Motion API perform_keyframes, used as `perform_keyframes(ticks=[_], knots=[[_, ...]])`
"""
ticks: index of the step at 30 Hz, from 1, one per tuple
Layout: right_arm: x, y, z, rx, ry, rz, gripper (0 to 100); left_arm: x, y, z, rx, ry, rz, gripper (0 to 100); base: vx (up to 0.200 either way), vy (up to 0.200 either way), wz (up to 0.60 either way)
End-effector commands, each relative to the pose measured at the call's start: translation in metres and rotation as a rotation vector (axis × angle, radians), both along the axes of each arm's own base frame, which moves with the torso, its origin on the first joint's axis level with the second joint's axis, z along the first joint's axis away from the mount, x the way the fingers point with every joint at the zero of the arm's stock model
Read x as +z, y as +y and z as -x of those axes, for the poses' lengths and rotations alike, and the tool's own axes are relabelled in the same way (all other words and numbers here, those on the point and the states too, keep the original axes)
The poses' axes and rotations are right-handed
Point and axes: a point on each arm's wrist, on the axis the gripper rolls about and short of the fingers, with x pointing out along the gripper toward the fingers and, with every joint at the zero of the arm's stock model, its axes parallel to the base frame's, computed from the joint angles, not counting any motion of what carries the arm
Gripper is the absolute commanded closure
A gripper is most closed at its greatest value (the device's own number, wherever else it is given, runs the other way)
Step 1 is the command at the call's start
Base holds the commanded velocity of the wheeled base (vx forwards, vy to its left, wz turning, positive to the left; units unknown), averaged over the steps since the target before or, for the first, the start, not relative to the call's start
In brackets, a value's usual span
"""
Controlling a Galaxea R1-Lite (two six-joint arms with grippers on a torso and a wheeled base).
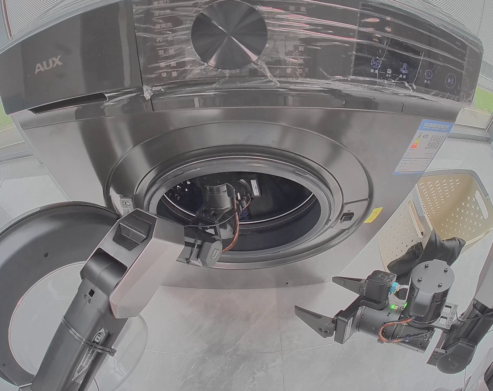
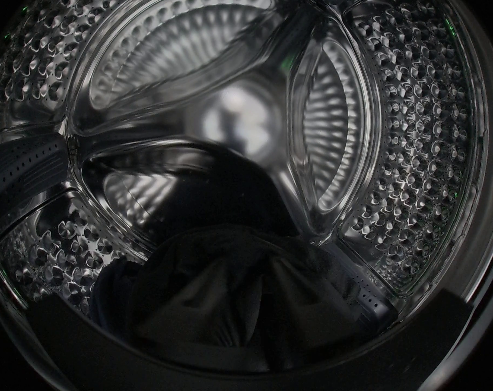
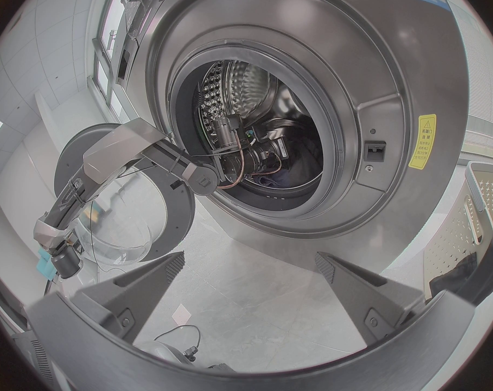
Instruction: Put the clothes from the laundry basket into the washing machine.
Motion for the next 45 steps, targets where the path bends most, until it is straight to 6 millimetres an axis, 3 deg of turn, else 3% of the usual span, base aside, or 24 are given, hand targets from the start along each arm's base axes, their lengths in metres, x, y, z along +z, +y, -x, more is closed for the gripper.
perform_keyframes(ticks=[1,9,13,16,21,27,30,31,37,45], knots=[[0.000,0.000,0.000,0.001,0.000,-0.001,0,-0.007,-0.002,0.001,-0.004,0.010,-0.005,0,0.000,0.000,0.00],[0.000,0.000,0.000,0.002,0.001,0.000,0,-0.001,-0.003,0.010,-0.016,0.035,-0.001,0,0.000,0.000,0.00],[0.000,0.000,0.000,0.001,0.000,-0.001,0,0.018,-0.006,0.037,-0.045,0.050,-0.020,0,0.000,0.000,0.00],[0.000,-0.001,0.000,-0.001,0.001,0.000,0,0.024,-0.007,0.065,-0.071,0.062,-0.075,0,0.000,0.000,0.00],[0.000,-0.003,0.000,-0.007,0.002,0.000,0,0.010,-0.004,0.120,-0.152,0.102,-0.148,0,0.000,0.000,0.00],[0.002,-0.003,0.000,-0.008,-0.003,-0.004,0,-0.002,0.009,0.166,-0.224,0.077,-0.220,0,0.000,0.000,0.00],[0.003,-0.004,0.000,-0.011,-0.006,-0.006,0,0.002,0.013,0.175,-0.233,0.059,-0.220,0,0.000,0.000,0.00],[0.005,-0.005,0.001,-0.013,-0.011,-0.011,0,0.008,0.016,0.194,-0.260,0.058,-0.212,0,0.000,0.000,0.00],[0.005,-0.012,0.004,-0.026,-0.007,-0.005,0,0.020,0.021,0.264,-0.387,0.153,-0.157,0,0.000,0.000,0.00],[0.023,-0.026,0.019,-0.061,-0.057,-0.038,0,0.056,0.068,0.320,-0.431,0.161,-0.059,0,0.000,0.000,0.00]])
